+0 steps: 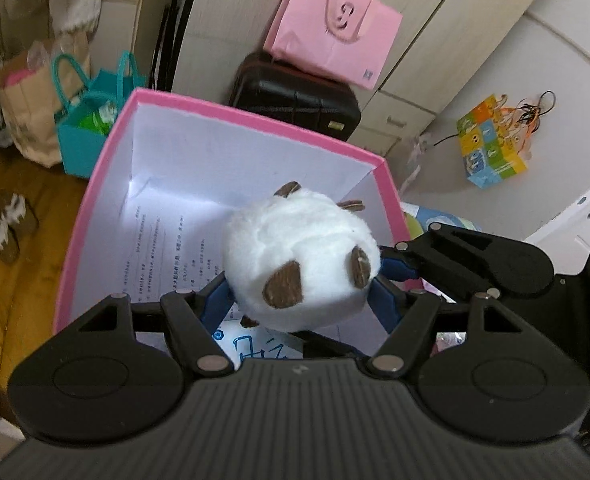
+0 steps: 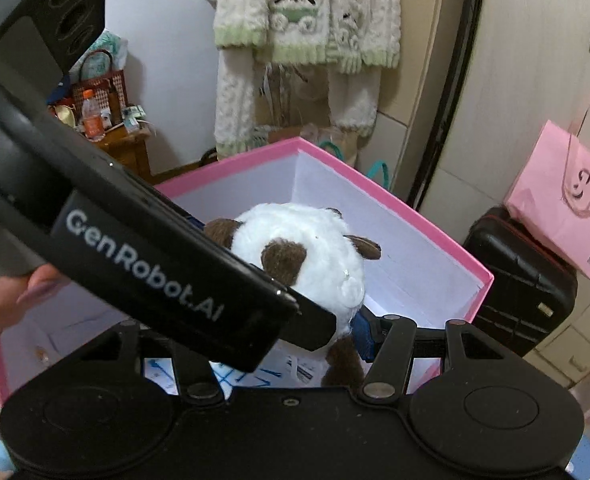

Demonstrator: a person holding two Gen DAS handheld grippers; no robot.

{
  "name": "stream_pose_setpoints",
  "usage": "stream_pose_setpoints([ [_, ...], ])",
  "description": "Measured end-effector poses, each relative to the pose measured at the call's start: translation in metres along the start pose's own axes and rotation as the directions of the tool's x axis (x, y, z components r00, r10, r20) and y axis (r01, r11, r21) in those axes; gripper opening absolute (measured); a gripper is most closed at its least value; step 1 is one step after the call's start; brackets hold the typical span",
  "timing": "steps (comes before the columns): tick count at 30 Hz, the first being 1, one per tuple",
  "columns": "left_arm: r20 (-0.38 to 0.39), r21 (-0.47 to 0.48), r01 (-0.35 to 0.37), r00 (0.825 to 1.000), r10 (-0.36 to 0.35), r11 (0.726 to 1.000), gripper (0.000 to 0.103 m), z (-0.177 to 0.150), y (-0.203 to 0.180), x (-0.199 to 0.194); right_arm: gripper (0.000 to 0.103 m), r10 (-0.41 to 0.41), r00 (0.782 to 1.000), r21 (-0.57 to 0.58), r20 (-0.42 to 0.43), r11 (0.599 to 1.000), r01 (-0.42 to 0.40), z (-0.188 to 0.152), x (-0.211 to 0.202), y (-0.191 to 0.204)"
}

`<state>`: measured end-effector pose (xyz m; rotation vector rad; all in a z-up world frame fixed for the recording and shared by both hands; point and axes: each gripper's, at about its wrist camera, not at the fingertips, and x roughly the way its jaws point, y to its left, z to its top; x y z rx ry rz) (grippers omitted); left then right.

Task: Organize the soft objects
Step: 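Open the left gripper to drop the plush toy into the box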

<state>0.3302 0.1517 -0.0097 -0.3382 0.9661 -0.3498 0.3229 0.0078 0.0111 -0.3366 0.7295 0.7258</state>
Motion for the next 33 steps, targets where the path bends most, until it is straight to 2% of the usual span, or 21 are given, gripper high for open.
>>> stream_pose_setpoints([
  [3,-0.025,-0.015,-0.003,1.0,0.002,1.0,0.071,0.003,0.002,0.01,0.063,0.014,0.999,0.019,-0.031,1.0,-0.013,-0.001,0.008,-0.008],
  [9,-0.033,-0.035,-0.012,0.999,0.011,0.999,0.07,0.004,0.006,0.017,0.065,-0.021,0.998,-0.013,-0.065,1.0,0.02,0.001,0.015,-0.008],
  [12,-0.015,-0.023,-0.012,1.0,0.012,1.0,0.07,0.002,0.004,0.01,0.067,-0.073,0.996,-0.048,-0.06,0.996,0.07,0.003,0.013,-0.004],
  [15,0.026,0.004,-0.008,1.0,0.008,1.0,0.07,-0.003,0.0,-0.005,0.068,-0.076,0.996,-0.058,-0.042,0.996,0.074,0.0,0.002,-0.003],
  [20,0.074,0.058,-0.03,0.997,0.026,0.998,0.07,-0.015,-0.011,-0.035,0.065,-0.044,0.999,-0.044,0.01,0.998,0.044,-0.008,-0.027,-0.004],
  [24,0.115,0.132,-0.06,0.992,0.045,0.989,0.07,-0.03,-0.028,-0.066,0.065,-0.011,0.998,-0.019,0.058,1.0,0.013,-0.02,-0.065,-0.005],
  [33,0.134,0.269,-0.039,0.991,0.002,0.962,0.07,-0.064,-0.074,-0.124,0.065,0.028,0.995,0.027,0.099,0.999,-0.031,-0.043,-0.138,0.002],
])
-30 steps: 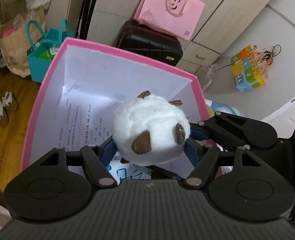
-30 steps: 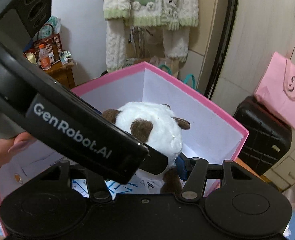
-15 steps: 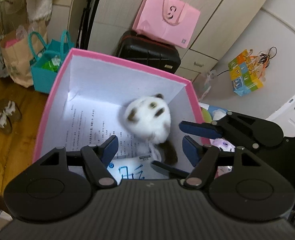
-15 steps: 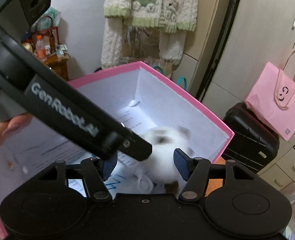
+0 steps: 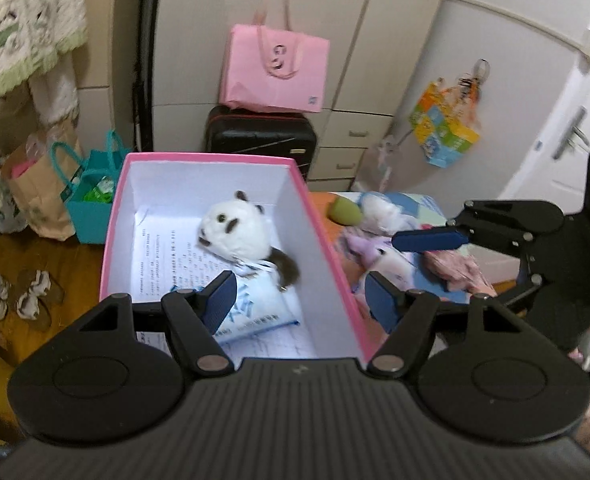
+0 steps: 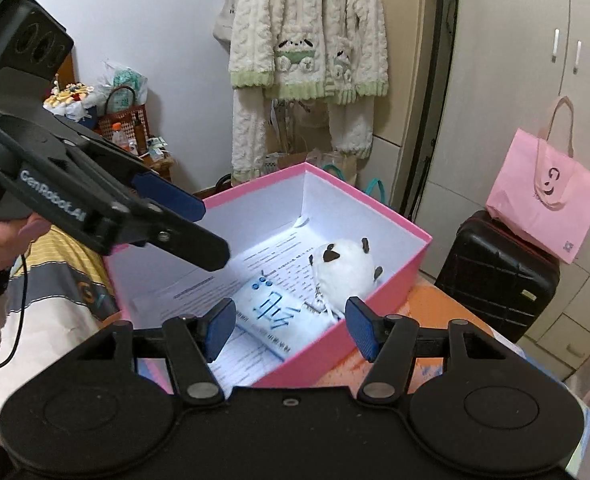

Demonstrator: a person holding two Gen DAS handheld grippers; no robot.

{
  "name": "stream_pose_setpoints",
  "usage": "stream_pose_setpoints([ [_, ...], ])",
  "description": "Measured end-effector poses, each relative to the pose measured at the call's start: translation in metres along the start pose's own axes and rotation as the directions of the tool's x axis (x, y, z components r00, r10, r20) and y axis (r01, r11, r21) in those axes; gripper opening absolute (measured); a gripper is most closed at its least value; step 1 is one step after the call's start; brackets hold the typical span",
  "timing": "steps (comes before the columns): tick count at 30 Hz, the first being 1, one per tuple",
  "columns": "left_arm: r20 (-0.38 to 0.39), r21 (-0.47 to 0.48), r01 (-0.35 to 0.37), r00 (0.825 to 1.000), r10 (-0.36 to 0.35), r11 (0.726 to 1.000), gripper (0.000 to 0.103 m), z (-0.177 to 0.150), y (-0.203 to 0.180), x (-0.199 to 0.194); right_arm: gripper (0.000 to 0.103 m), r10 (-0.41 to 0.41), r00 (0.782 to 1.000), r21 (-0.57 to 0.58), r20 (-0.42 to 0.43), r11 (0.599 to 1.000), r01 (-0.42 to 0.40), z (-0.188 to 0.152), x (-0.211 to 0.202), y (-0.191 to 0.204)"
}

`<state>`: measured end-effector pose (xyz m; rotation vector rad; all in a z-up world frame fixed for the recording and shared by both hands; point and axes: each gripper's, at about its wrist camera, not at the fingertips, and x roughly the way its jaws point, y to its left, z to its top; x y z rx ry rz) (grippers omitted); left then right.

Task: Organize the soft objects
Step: 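Open the left gripper to drop the plush toy into the box, then move the left tool back toward the orange sponge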

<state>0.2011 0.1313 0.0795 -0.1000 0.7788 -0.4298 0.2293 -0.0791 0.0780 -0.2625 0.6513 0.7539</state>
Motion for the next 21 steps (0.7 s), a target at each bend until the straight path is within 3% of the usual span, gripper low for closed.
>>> stream_pose_setpoints([
  [10,0.023,0.133,0.064,0.997,-0.068,0.989,0.071,-0.023,-0.061,-0.036,0.067,-0.049,0.995,0.041,0.081,0.998,0.046,-0.03,-0.082,-0.004],
  [21,-0.056,0.218,0.166,0.986,-0.157,0.962,0.072,-0.05,-0.117,-0.003,0.068,-0.167,0.98,0.127,0.11,0.98,0.153,-0.09,-0.139,-0.028],
])
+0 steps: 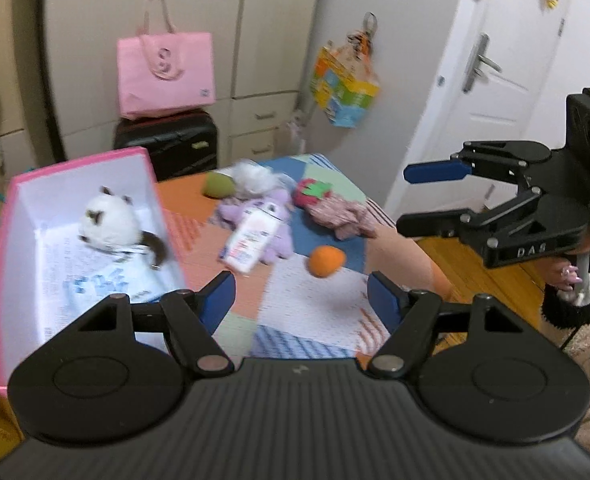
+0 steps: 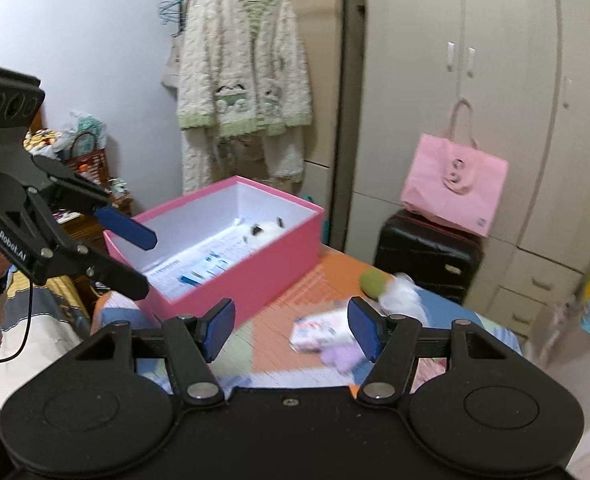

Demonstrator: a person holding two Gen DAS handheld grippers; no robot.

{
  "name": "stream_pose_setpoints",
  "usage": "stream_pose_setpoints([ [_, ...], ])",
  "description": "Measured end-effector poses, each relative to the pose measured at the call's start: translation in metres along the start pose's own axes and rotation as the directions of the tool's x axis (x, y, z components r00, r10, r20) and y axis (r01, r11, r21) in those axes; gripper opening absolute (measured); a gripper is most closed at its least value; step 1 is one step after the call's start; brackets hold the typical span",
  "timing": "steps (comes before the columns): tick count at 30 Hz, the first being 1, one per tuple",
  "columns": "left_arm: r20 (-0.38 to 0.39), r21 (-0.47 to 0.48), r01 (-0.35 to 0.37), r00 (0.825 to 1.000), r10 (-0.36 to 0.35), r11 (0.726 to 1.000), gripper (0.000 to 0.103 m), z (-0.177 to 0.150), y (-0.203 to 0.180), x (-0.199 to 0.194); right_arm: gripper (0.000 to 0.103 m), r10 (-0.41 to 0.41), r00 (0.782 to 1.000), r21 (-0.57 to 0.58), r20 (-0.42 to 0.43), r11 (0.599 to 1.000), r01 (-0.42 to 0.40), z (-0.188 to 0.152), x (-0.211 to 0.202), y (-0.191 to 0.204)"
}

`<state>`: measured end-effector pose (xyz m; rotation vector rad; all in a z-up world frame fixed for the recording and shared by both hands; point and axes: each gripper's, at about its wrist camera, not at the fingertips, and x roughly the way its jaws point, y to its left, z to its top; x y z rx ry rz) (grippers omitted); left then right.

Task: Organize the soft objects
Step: 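Move the left tool back toward the orange sponge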

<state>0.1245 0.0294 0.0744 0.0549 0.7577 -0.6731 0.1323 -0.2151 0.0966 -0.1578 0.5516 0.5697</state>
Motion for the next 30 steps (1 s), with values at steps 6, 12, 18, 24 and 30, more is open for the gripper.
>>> stream_pose_setpoints([
  [6,-0.059,0.034,0.051,0.997,-0.049,0.998,0.072,0.001,-0.018,0.038,0.069,-0.016,1.0,0.091,-0.015,0.996,0.018,-0.031,-0.007,-0.028],
  [12,-0.11,0.027,0.139,0.985,-0.136,0.99,0.072,0.001,-0.028,0.077,0.069,0.016,0.999,0.213,-0.028,0.977,-0.01,-0.062,0.008,-0.056],
  [18,-0.161,0.006,0.179,0.971,-0.175,0.984,0.072,-0.006,-0.031,0.121,0.07,0.007,1.0,0.272,-0.022,0.962,0.0,-0.086,0.027,-0.08],
  [24,-0.117,0.013,0.162,0.98,-0.159,0.987,0.072,-0.015,-0.027,0.149,0.074,-0.04,0.999,0.287,-0.008,0.957,0.04,-0.105,0.044,-0.095],
  [30,-0.055,-0.028,0.15,0.987,-0.151,0.988,0.072,-0.022,-0.019,0.179,0.077,-0.087,0.996,0.301,0.01,0.95,0.08,-0.117,0.065,-0.111],
])
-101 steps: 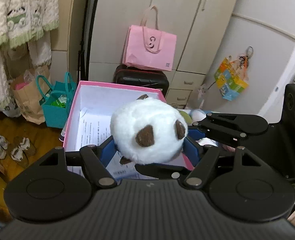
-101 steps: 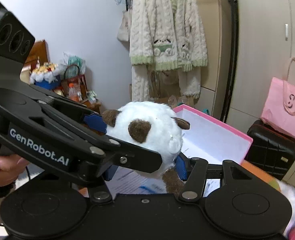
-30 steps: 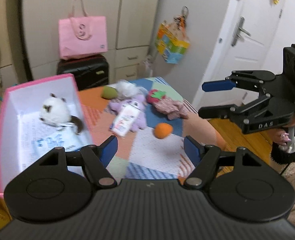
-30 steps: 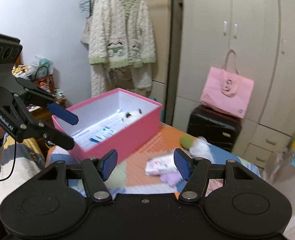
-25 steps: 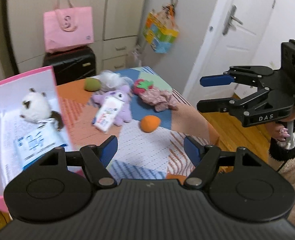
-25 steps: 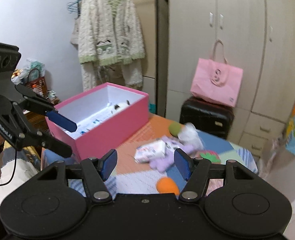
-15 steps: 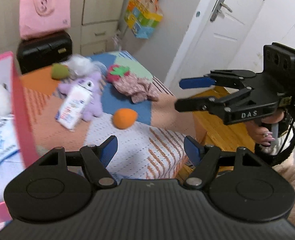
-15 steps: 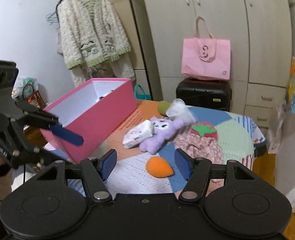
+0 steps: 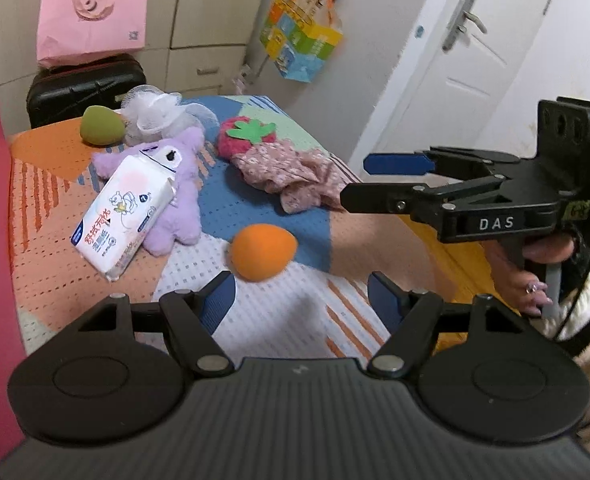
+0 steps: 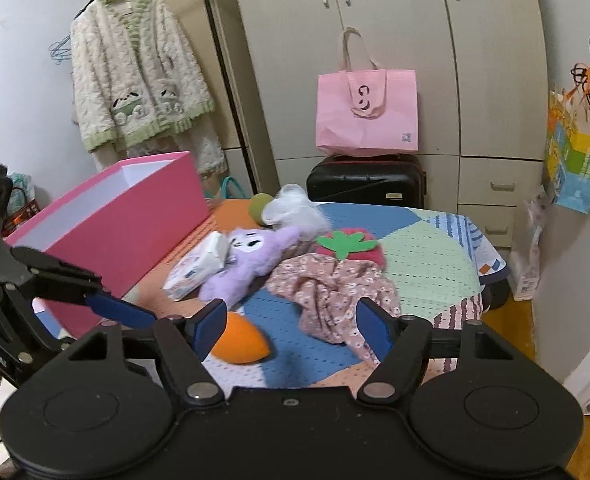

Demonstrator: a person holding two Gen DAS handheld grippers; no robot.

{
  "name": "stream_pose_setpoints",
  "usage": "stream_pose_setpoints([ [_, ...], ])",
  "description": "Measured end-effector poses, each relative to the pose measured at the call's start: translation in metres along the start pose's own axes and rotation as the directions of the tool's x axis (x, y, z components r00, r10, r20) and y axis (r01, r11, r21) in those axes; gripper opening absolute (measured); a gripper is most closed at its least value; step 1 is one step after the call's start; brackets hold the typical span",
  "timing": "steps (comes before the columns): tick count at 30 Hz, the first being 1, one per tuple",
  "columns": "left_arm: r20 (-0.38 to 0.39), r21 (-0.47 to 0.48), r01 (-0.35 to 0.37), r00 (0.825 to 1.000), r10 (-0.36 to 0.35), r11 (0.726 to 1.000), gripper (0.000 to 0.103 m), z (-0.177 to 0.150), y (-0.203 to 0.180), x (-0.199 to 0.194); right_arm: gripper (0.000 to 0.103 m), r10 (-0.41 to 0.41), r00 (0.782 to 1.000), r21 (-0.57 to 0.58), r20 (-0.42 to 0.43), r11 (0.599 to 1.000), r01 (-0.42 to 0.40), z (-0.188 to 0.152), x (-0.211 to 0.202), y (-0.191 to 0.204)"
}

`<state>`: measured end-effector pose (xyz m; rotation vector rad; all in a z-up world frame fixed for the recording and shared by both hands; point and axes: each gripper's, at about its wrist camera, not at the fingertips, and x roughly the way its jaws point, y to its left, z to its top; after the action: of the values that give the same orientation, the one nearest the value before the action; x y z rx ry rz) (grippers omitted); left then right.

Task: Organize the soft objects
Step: 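Move the left tool back toward the orange sponge, then close the left gripper on the orange sponge while the right gripper grasps the pink floral cloth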

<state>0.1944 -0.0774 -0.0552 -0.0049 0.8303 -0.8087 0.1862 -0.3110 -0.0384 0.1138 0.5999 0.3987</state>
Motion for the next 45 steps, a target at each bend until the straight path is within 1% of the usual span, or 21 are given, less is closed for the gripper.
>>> stream_pose_setpoints([
  [2,0.027,-0.003,-0.017,0.999,0.017,1.0,0.072,-0.001,0.001,0.009,0.077,-0.005,1.0,0.012,0.01,1.0,0.005,-0.002,0.008,-0.006],
  [5,0.078,0.028,-0.05,0.996,0.048,0.998,0.072,-0.003,-0.003,0.019,0.077,-0.025,0.997,0.004,0.067,1.0,0.025,-0.006,0.016,-0.009],
  [7,0.097,0.044,-0.063,0.994,0.059,0.997,0.072,-0.003,-0.005,0.026,0.077,-0.03,0.994,0.01,0.102,1.0,0.029,-0.008,0.022,-0.014],
  [10,0.093,0.014,-0.069,0.993,0.067,0.998,0.072,-0.001,-0.004,0.039,0.078,0.013,0.992,0.044,0.123,0.999,-0.019,-0.011,0.03,-0.026],
  [13,0.103,0.008,-0.132,0.986,0.13,0.991,0.072,0.0,-0.006,0.05,0.079,0.018,0.995,0.098,0.097,0.995,-0.027,-0.011,0.041,-0.036],
  [16,0.097,-0.011,-0.171,0.98,0.171,0.985,0.072,0.0,-0.007,0.057,0.081,0.018,0.998,0.127,0.066,0.992,-0.026,-0.012,0.051,-0.041],
  [18,0.099,-0.031,-0.179,0.978,0.182,0.983,0.072,-0.001,-0.007,0.058,0.091,0.021,0.999,0.136,0.03,0.99,-0.025,-0.013,0.059,-0.042],
  [22,0.121,-0.056,-0.215,0.968,0.22,0.975,0.072,-0.001,-0.01,0.063,0.092,0.005,1.0,0.135,-0.012,0.991,-0.004,-0.014,0.068,-0.042],
  [25,0.146,-0.044,-0.258,0.954,0.262,0.965,0.068,0.0,-0.014,0.066,0.092,0.012,1.0,0.163,-0.012,0.987,-0.01,-0.013,0.07,-0.046],
  [26,0.149,-0.037,-0.269,0.951,0.272,0.962,0.062,0.0,-0.015,0.067,0.091,0.019,1.0,0.172,-0.008,0.985,-0.017,-0.012,0.07,-0.047],
  [27,0.146,-0.03,-0.277,0.949,0.278,0.961,0.059,0.0,-0.016,0.069,0.084,0.024,1.0,0.178,-0.006,0.984,-0.022,-0.013,0.07,-0.048],
  [28,0.138,-0.03,-0.279,0.95,0.28,0.96,0.052,0.0,-0.016,0.071,0.079,0.026,1.0,0.183,-0.009,0.983,-0.024,-0.013,0.07,-0.049],
  [30,0.142,-0.039,-0.291,0.945,0.293,0.956,0.051,-0.001,-0.017,0.072,0.064,0.024,1.0,0.185,-0.017,0.983,-0.021,-0.015,0.071,-0.049],
  [31,0.149,-0.036,-0.3,0.942,0.302,0.953,0.05,-0.002,-0.018,0.072,0.059,0.02,1.0,0.18,-0.019,0.984,-0.016,-0.016,0.071,-0.048],
  [33,0.172,-0.019,-0.328,0.929,0.327,0.944,0.049,-0.006,-0.023,0.071,0.038,-0.001,1.0,0.145,-0.027,0.989,0.005,-0.017,0.071,-0.044],
  [34,0.189,-0.001,-0.349,0.92,0.343,0.937,0.049,-0.008,-0.028,0.07,0.033,-0.021,0.999,0.118,-0.028,0.993,0.024,-0.018,0.07,-0.039],
  [35,0.197,0.014,-0.361,0.915,0.351,0.932,0.049,-0.01,-0.031,0.069,0.027,-0.039,0.999,0.093,-0.026,0.995,0.041,-0.019,0.069,-0.036],
  [37,0.206,0.014,-0.362,0.913,0.352,0.932,0.049,-0.012,-0.033,0.062,0.025,-0.058,0.998,0.061,-0.011,0.996,0.059,-0.021,0.064,-0.028],
  [40,0.223,0.009,-0.359,0.911,0.348,0.933,0.049,-0.014,-0.035,0.05,0.024,-0.015,1.0,0.077,0.011,0.997,0.014,-0.024,0.054,-0.026],
  [42,0.232,0.008,-0.36,0.908,0.348,0.933,0.049,-0.016,-0.037,0.042,0.024,-0.016,1.0,0.068,0.014,0.998,0.015,-0.027,0.05,-0.022],
  [45,0.23,-0.007,-0.34,0.915,0.333,0.94,0.049,-0.02,-0.036,0.028,0.024,-0.029,0.999,0.053,0.019,0.998,0.028,-0.031,0.042,-0.014],
])
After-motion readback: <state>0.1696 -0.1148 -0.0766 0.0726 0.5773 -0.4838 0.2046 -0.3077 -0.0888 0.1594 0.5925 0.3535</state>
